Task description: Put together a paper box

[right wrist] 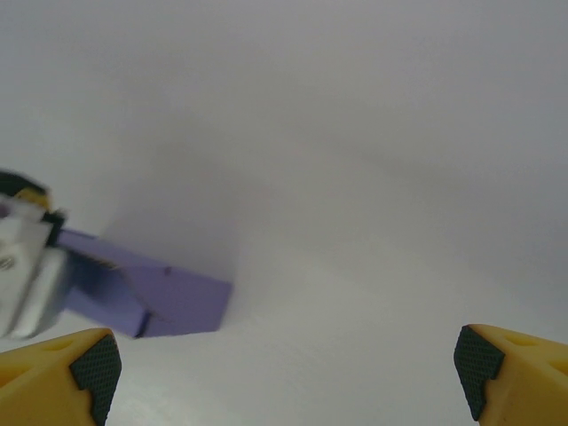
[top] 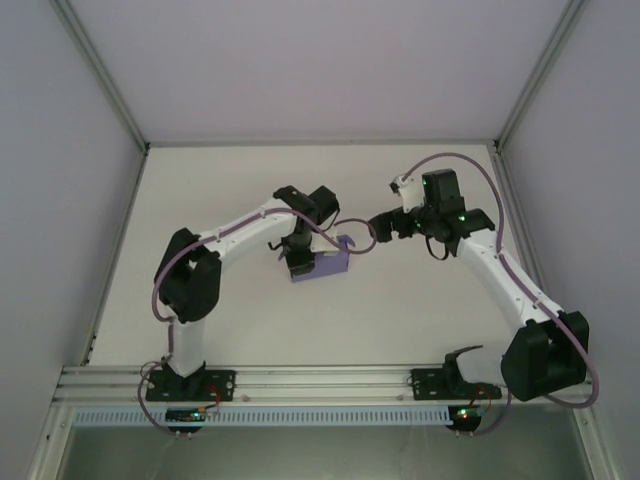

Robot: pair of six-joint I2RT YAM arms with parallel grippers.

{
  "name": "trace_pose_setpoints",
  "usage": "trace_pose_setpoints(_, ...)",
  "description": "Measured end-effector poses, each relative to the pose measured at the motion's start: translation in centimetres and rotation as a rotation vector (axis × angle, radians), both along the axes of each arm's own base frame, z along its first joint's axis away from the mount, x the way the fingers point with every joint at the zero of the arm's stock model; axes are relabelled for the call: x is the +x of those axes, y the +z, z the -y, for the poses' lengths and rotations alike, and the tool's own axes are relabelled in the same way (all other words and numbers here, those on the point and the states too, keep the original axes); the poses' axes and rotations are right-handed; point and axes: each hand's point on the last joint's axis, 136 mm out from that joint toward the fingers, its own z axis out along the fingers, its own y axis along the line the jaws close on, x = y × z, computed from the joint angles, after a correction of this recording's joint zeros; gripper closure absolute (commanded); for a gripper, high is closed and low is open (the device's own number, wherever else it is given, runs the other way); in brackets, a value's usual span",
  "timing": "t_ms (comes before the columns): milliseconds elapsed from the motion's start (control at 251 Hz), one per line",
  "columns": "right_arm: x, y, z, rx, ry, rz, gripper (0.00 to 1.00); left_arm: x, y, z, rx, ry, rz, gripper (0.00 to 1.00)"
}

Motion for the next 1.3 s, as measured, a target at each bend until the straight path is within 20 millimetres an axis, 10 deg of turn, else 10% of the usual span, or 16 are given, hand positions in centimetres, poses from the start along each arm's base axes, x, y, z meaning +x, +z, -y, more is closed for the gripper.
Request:
trace_pose_setpoints(419, -3.3, -3.8, -2.7, 0.03, 0.309, 0.047, 0.09, 0.1, -0.1, 0.2, -0.041, -0.044, -0.031, 0.57)
trace_pose_setpoints(1301, -1.7, -5.1, -7.0, 0.001, 0.462, 0.138, 0.66, 0.3, -0.1, 0.1, -0.051, -0.029, -0.029, 0.57)
